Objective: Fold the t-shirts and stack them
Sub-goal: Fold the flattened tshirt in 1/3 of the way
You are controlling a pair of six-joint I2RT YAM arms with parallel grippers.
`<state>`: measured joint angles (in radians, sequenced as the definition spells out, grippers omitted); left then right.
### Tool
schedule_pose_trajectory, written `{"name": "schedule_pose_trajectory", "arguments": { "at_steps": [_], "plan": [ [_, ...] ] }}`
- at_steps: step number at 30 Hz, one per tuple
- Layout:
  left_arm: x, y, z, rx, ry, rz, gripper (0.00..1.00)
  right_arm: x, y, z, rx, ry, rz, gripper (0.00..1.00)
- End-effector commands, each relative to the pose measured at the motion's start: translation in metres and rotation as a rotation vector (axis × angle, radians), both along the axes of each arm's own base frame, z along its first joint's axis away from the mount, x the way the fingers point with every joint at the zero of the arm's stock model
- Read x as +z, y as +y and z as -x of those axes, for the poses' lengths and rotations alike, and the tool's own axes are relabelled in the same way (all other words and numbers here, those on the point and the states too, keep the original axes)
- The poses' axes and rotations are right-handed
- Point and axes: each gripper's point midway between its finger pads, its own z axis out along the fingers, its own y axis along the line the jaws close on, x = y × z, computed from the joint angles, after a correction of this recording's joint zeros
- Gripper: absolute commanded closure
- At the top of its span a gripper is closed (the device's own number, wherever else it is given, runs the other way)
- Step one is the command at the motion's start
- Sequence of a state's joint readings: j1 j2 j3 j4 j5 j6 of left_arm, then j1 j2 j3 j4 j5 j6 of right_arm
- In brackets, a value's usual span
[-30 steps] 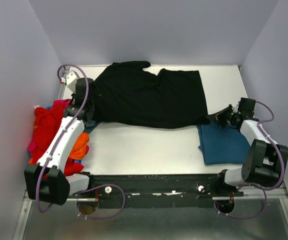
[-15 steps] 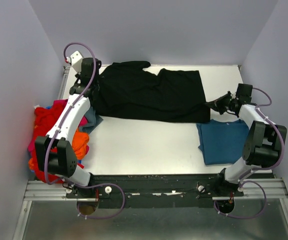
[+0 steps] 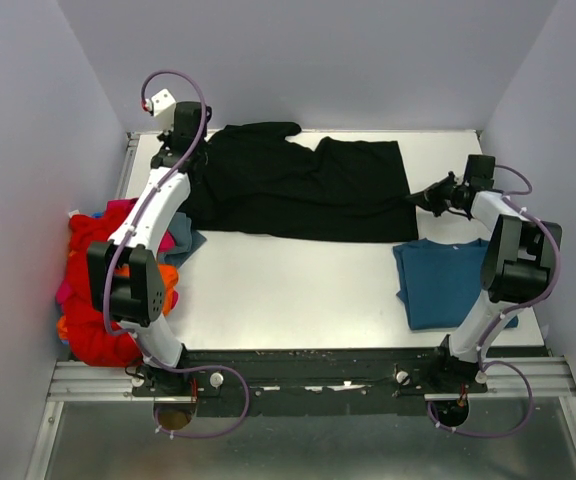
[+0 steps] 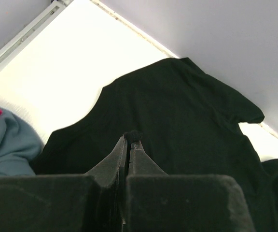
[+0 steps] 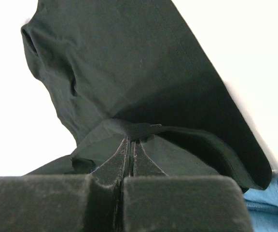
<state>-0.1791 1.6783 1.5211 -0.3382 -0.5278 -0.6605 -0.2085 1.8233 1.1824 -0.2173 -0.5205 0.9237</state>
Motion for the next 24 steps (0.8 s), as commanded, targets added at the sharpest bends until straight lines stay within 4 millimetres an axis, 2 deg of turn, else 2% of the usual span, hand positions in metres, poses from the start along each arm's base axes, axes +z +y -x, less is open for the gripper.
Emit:
{"name": "schedule_pose_trajectory", "arguments": {
  "at_steps": [1, 11, 18, 20, 24],
  "plan": [
    [0.013, 0.003, -0.021, 0.013, -0.035, -0.05, 1.0, -0.002, -0.003, -0.014, -0.006, -0.002, 0.005, 0.99],
    [0.002, -0.015, -0.067, -0.101, -0.081, -0.102, 1.0, -0.007, 0.0, -0.025, 0.003, 0.002, 0.001, 0.99],
    [-0.012, -0.057, -0.101, -0.324, -0.189, -0.075, 1.0, -0.013, -0.001, -0.027, 0.002, 0.013, 0.001, 0.99],
    [-0.016, -0.063, -0.106, -0.355, -0.198, -0.071, 1.0, -0.015, -0.001, -0.028, 0.002, 0.015, 0.004, 0.99],
    [-0.018, -0.061, -0.11, -0.346, -0.202, -0.09, 1.0, -0.016, -0.002, -0.031, 0.004, 0.017, 0.005, 0.99]
  ]
}}
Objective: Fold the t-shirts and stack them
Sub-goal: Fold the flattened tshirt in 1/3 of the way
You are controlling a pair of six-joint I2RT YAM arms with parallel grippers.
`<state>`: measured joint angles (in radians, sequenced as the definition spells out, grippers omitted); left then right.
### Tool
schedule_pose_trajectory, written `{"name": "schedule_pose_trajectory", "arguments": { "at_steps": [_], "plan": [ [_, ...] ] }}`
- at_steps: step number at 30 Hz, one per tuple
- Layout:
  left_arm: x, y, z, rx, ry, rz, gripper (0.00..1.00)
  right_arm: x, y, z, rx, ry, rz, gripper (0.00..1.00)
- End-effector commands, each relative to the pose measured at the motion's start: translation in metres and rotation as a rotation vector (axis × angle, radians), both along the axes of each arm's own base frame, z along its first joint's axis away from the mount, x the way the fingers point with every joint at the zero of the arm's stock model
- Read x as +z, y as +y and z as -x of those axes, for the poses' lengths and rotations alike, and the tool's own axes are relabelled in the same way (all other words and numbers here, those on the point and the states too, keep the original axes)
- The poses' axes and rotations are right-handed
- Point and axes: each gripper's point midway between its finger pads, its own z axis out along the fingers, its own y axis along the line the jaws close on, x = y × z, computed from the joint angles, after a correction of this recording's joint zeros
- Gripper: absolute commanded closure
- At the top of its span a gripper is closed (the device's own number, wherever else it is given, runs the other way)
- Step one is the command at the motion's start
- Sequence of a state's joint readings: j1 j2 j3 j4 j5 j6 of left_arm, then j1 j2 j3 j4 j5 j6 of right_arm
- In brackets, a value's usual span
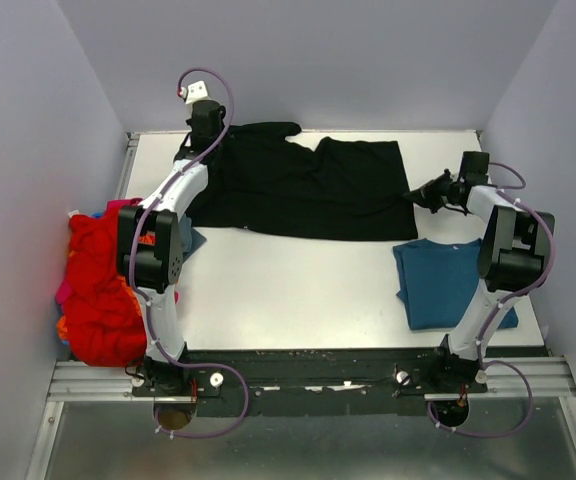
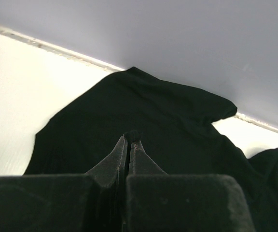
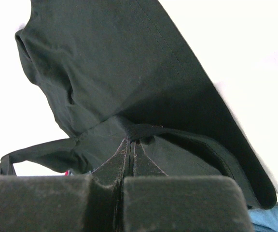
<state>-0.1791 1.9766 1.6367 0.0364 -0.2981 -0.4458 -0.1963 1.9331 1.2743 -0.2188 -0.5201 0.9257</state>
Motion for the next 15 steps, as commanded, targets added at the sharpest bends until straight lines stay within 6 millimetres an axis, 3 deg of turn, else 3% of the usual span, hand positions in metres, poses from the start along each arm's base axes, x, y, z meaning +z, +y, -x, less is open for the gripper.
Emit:
{"name": "schedule_pose_trajectory", "arguments": {
  "at_steps": [1, 15],
  "plan": [
    [0.017, -0.01, -0.012, -0.062, -0.086, -0.017, 1.0, -0.001, -0.003, -0.01, -0.009, -0.002, 0.01, 0.99],
    [-0.007, 0.009, -0.024, -0.03, -0.067, -0.057, 1.0, -0.009, -0.009, -0.017, -0.015, 0.023, 0.039, 0.99]
  ]
}}
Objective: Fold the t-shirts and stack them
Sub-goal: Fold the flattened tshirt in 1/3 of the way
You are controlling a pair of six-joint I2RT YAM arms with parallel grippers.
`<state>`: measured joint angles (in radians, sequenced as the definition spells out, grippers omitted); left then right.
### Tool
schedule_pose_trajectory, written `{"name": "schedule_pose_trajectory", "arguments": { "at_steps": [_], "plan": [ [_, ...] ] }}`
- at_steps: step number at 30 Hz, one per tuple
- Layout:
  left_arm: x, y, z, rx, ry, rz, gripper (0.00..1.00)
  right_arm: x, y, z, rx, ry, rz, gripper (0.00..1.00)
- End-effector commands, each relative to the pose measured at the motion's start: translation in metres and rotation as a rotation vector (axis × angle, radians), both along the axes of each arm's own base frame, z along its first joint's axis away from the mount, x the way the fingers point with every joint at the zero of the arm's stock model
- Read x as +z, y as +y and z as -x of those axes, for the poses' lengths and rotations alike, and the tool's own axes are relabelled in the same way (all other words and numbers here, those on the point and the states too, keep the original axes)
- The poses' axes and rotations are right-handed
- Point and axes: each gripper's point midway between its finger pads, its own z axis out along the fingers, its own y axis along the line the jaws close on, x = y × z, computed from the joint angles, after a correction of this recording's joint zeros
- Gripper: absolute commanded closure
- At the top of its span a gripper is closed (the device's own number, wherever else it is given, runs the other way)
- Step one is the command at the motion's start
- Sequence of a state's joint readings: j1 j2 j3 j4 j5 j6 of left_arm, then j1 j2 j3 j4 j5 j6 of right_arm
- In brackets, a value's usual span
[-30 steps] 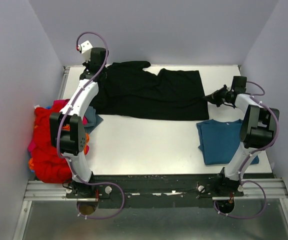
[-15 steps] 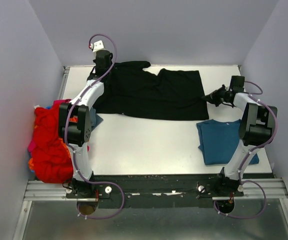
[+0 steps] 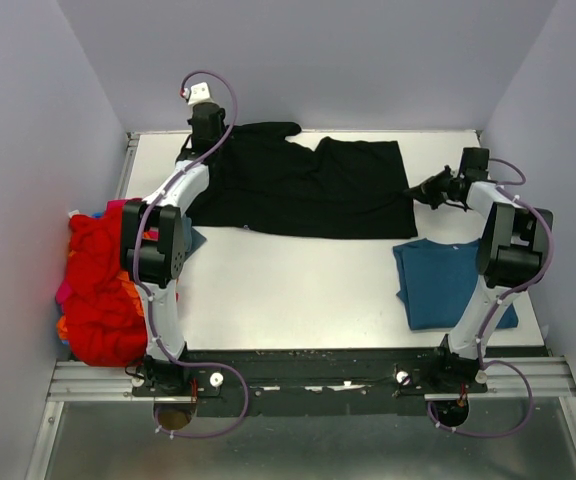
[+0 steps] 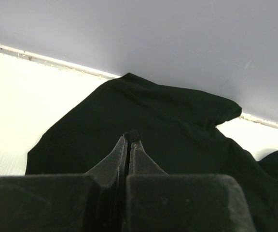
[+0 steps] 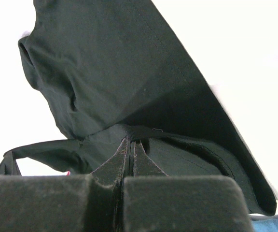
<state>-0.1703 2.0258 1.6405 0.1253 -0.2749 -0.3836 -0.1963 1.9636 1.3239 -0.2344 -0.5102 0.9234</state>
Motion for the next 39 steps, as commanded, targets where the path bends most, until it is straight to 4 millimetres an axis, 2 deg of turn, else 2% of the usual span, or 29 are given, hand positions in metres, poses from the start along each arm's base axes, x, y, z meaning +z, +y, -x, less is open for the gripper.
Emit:
{"name": "schedule_pose_trajectory", "arguments": {
  "at_steps": [1, 11, 15, 22, 32, 39],
  "plan": [
    [0.002, 0.011, -0.009, 0.012, -0.035, -0.011, 1.0, -0.012, -0.006, -0.006, -0.01, 0.034, 0.03, 0.99],
    [0.026, 0.034, 0.009, 0.085, -0.1, 0.03, 1.0, -0.017, -0.011, -0.009, -0.024, 0.061, 0.052, 0.99],
    [0.035, 0.041, 0.024, 0.104, -0.103, 0.026, 1.0, -0.015, -0.013, -0.007, -0.03, 0.066, 0.064, 0.99],
    [0.034, 0.06, 0.053, 0.153, -0.103, 0.006, 1.0, -0.014, -0.014, -0.004, -0.033, 0.078, 0.075, 0.99],
    [0.055, 0.081, 0.065, 0.227, -0.128, -0.026, 1.0, -0.014, -0.013, -0.004, -0.028, 0.081, 0.071, 0.99],
    [0.052, 0.094, 0.072, 0.282, -0.108, -0.061, 1.0, -0.011, -0.015, -0.007, -0.029, 0.081, 0.077, 0.99]
  ]
}}
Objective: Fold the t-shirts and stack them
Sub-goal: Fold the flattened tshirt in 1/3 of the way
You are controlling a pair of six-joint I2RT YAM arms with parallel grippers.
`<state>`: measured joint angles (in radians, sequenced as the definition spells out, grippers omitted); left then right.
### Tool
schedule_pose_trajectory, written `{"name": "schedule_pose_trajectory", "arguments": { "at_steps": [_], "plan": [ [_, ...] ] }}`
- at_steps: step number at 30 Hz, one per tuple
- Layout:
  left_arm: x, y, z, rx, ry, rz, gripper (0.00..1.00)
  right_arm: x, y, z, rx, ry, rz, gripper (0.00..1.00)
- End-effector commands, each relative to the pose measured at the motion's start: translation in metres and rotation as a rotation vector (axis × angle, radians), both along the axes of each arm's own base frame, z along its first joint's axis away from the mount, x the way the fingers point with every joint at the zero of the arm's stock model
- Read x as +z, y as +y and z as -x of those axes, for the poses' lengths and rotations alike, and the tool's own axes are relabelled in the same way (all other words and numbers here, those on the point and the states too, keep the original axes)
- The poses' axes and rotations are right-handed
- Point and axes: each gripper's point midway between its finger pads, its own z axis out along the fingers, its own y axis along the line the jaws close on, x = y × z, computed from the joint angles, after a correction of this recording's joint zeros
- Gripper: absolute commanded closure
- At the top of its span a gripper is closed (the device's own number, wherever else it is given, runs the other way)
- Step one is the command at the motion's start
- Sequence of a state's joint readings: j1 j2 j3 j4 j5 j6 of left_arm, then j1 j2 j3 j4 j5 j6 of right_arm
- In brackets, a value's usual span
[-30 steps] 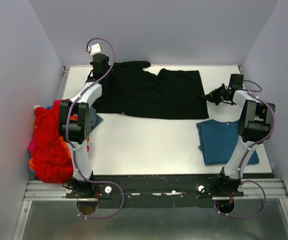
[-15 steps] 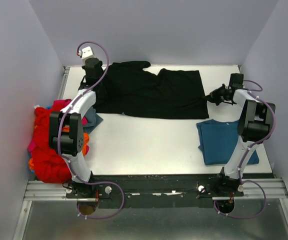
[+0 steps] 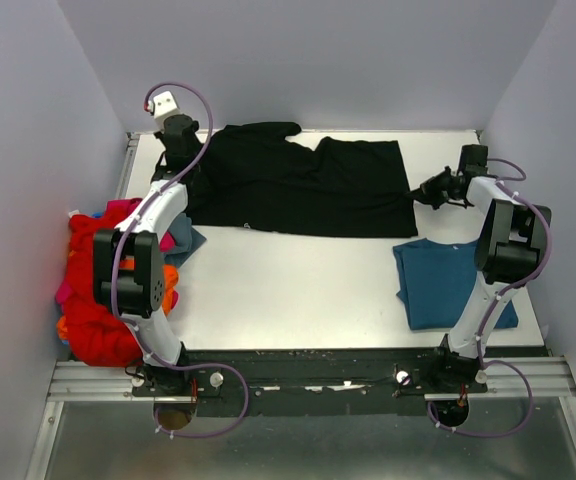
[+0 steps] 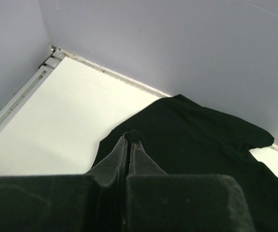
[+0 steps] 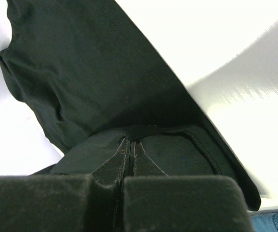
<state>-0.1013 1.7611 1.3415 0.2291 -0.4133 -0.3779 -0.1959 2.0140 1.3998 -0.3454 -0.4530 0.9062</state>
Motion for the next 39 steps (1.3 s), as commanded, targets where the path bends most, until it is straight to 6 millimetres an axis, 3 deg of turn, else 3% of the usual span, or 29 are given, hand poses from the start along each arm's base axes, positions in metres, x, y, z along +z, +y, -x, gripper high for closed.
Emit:
{"name": "schedule_pose_trajectory", "arguments": {
  "at_steps": [1, 9, 14, 18, 19, 22, 24, 26, 27, 33, 36, 39],
  "plan": [
    [0.019, 0.022, 0.011, 0.08, -0.028, -0.04, 1.0, 0.003, -0.006, -0.006, -0.005, -0.004, 0.039, 0.99],
    [0.008, 0.01, -0.004, 0.016, -0.021, -0.019, 1.0, 0.003, -0.004, -0.011, 0.005, -0.01, 0.023, 0.99],
    [-0.009, 0.002, -0.028, -0.011, 0.001, 0.002, 1.0, 0.003, -0.003, -0.024, 0.013, -0.019, -0.003, 0.98],
    [-0.018, -0.005, -0.047, -0.042, 0.01, 0.006, 1.0, 0.001, -0.002, -0.033, 0.02, -0.021, -0.011, 0.86],
    [-0.022, -0.008, -0.053, -0.058, 0.011, 0.01, 0.97, 0.001, -0.003, -0.035, 0.02, -0.022, -0.009, 0.74],
    [-0.035, -0.022, -0.073, -0.124, 0.049, 0.03, 0.54, 0.002, -0.004, -0.036, 0.017, -0.018, 0.001, 0.56],
    [-0.038, -0.031, -0.082, -0.154, 0.072, 0.053, 0.35, 0.003, -0.005, -0.028, 0.011, -0.014, 0.016, 0.5],
    [-0.032, -0.034, -0.088, -0.166, 0.069, 0.063, 0.08, 0.009, -0.005, -0.017, 0.0, -0.023, 0.043, 0.48],
    [-0.029, -0.037, -0.088, -0.176, 0.061, 0.067, 0.01, 0.009, -0.003, -0.01, -0.003, -0.027, 0.05, 0.48],
    [0.0, -0.042, -0.072, -0.172, 0.058, 0.09, 0.01, 0.012, 0.009, 0.041, -0.053, -0.012, 0.168, 0.51],
    [-0.005, -0.036, -0.042, -0.095, 0.123, 0.165, 0.02, 0.001, 0.005, 0.067, -0.095, 0.044, 0.194, 0.58],
    [-0.015, -0.03, -0.005, -0.036, 0.149, 0.239, 0.05, -0.003, 0.0, 0.083, -0.118, 0.055, 0.231, 0.57]
  ]
}}
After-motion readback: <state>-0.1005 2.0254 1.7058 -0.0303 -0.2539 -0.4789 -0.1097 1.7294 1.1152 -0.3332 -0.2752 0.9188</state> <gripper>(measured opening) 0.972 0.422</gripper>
